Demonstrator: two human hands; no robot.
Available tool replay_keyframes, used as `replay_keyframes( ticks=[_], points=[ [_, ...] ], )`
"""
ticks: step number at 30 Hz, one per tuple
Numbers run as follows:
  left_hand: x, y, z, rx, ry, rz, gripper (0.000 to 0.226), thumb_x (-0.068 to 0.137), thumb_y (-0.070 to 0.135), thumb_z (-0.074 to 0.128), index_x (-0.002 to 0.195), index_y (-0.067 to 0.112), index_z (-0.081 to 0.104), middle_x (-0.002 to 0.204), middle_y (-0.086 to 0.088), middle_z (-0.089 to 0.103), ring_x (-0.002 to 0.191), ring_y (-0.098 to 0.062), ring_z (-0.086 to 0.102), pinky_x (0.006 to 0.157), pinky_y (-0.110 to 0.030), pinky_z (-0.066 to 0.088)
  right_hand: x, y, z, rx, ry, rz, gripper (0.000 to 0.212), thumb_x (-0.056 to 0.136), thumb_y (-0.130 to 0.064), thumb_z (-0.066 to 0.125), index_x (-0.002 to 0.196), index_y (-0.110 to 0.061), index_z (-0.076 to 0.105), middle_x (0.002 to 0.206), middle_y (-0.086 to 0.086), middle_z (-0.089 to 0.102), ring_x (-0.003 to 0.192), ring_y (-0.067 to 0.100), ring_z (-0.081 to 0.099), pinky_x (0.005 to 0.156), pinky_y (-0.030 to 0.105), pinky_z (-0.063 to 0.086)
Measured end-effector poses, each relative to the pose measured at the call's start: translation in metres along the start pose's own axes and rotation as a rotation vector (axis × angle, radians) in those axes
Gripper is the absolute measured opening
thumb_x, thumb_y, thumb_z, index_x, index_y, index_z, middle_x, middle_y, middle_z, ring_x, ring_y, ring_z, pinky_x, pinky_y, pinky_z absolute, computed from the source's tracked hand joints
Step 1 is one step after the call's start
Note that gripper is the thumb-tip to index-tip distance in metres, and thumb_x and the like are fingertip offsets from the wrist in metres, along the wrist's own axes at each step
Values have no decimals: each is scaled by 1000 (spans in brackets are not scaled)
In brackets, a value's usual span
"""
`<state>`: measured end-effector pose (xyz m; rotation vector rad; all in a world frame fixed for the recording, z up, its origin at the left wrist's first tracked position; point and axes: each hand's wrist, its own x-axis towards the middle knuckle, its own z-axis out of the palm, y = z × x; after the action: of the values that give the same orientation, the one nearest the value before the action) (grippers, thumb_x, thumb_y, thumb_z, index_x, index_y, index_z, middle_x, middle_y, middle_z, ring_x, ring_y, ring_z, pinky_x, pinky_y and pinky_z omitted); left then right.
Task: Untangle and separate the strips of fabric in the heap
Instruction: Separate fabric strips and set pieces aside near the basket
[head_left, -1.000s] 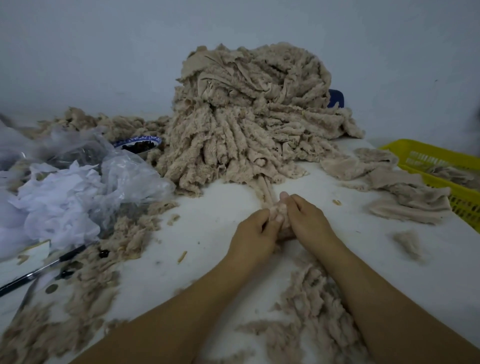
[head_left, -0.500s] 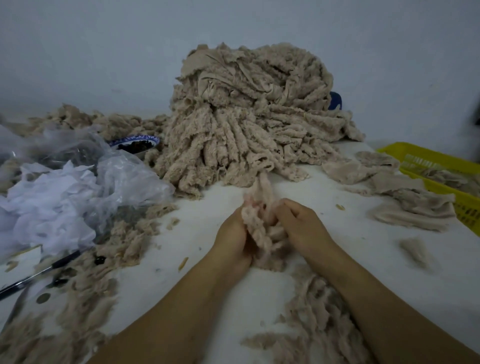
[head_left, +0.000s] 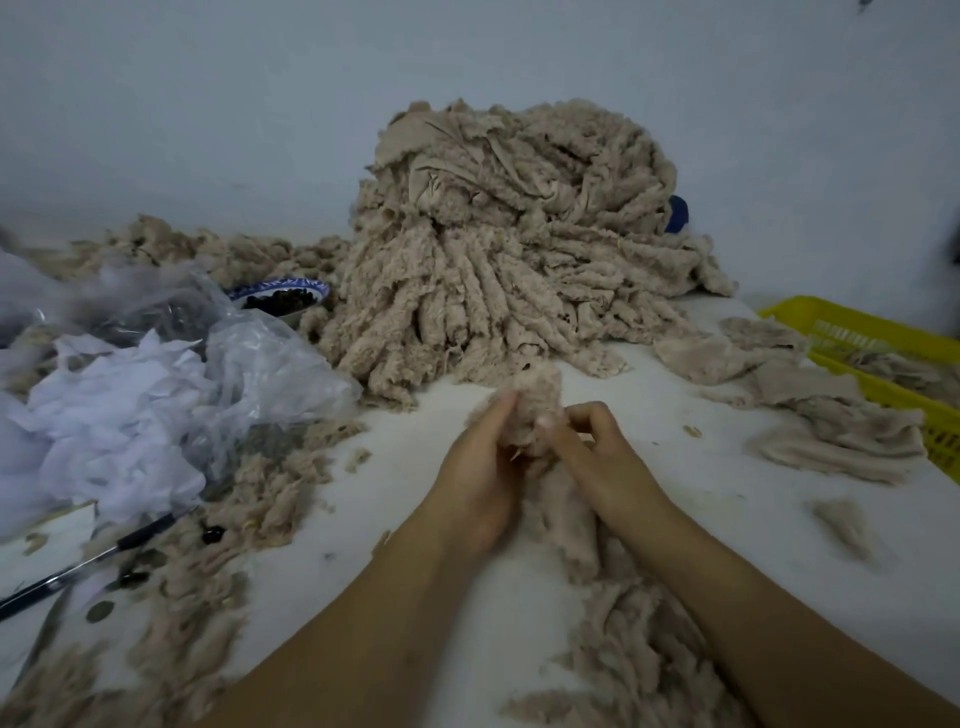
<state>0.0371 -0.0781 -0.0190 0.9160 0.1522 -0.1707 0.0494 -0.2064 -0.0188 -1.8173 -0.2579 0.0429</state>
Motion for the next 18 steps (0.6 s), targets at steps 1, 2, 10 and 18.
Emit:
replay_keyframes(
  ticks=[1, 2, 10, 18],
  points=[
    [-2, -3, 1, 25, -6, -8, 49, 100, 46, 49, 116, 6, 71, 118, -14, 71, 107, -24, 70, 84, -34, 57, 2, 1, -1, -32, -52, 13, 34, 83, -56, 64, 99, -31, 49, 96, -14, 62, 79, -9, 61, 58, 5, 40],
    [-3, -4, 0, 37, -17, -18, 50, 99, 49, 48, 117, 8, 72, 119, -14, 71, 109, -24, 69, 87, -34, 57, 3, 4, -2, -95, -90, 9, 32, 84, -51, 68, 100, -34, 47, 99, -13, 61, 80, -8, 59, 58, 4, 40],
    [4, -8, -2, 195, 50, 148, 50, 102, 49, 38, 120, 14, 70, 119, -4, 73, 110, -18, 68, 82, -27, 54, 22, 13, -38, 550, 177, 80, 5, 84, -13, 60, 85, -9, 60, 65, 3, 65, 60, 16, 63, 57, 26, 50],
    [63, 8, 11, 1131, 172, 279, 31, 103, 30, 48, 128, 21, 62, 146, -2, 46, 125, -17, 50, 100, -29, 40, 23, 30, -68, -28, 592, 37, 38, 104, -30, 42, 141, -24, 51, 141, 0, 53, 124, 19, 52, 91, 20, 40]
  ],
)
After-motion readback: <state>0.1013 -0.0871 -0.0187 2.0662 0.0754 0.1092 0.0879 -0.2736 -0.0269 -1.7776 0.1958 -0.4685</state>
